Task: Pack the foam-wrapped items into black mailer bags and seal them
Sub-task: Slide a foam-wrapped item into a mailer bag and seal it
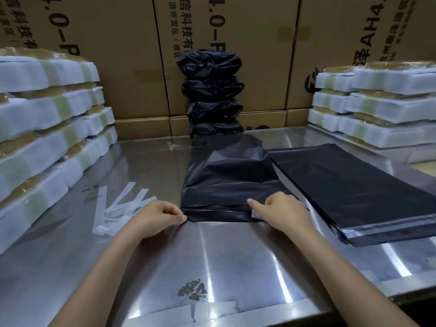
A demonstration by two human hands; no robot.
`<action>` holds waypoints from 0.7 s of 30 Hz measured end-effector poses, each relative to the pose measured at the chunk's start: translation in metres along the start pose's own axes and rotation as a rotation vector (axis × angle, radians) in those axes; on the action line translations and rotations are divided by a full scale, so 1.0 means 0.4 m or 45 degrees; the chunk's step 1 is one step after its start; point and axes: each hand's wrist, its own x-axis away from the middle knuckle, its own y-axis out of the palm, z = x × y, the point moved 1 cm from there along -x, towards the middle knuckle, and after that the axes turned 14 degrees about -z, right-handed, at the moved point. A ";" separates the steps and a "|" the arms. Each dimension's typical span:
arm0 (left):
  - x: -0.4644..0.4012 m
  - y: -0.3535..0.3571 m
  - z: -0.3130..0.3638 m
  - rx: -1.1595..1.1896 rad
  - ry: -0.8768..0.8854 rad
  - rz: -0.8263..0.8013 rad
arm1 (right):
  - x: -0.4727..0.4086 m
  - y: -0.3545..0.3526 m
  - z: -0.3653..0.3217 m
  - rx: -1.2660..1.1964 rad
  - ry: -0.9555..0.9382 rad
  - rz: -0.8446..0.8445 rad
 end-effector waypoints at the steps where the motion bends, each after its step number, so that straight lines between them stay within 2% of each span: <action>1: 0.000 0.001 0.000 -0.007 0.002 0.002 | 0.003 -0.004 0.001 0.051 0.004 -0.010; 4: -0.001 0.006 0.001 -0.025 0.015 -0.003 | 0.003 -0.015 0.012 0.059 -0.010 -0.084; 6: -0.002 0.006 0.004 -0.039 0.023 -0.006 | -0.006 -0.019 0.030 -0.102 -0.057 -0.132; 9: -0.002 0.002 0.005 -0.077 0.028 -0.021 | -0.017 -0.032 0.065 -0.727 -0.079 -0.123; 12: -0.002 0.001 0.001 -0.090 0.033 -0.033 | -0.004 -0.061 0.099 -1.456 -0.103 -0.307; 14: -0.003 0.001 0.000 -0.109 0.039 -0.032 | 0.000 -0.076 0.125 -1.676 -0.133 -0.379; 16: -0.003 0.001 0.002 -0.115 0.042 -0.030 | 0.002 -0.077 0.130 -1.644 -0.114 -0.310; 17: -0.003 0.001 0.002 -0.115 0.043 -0.029 | 0.000 -0.070 0.124 -1.502 -0.109 -0.232; 19: -0.004 0.003 0.003 -0.120 0.049 -0.025 | 0.004 -0.054 0.101 -1.031 -0.157 -0.081; 21: -0.004 0.004 0.005 -0.121 0.055 -0.020 | 0.008 -0.039 0.080 -0.652 -0.244 -0.029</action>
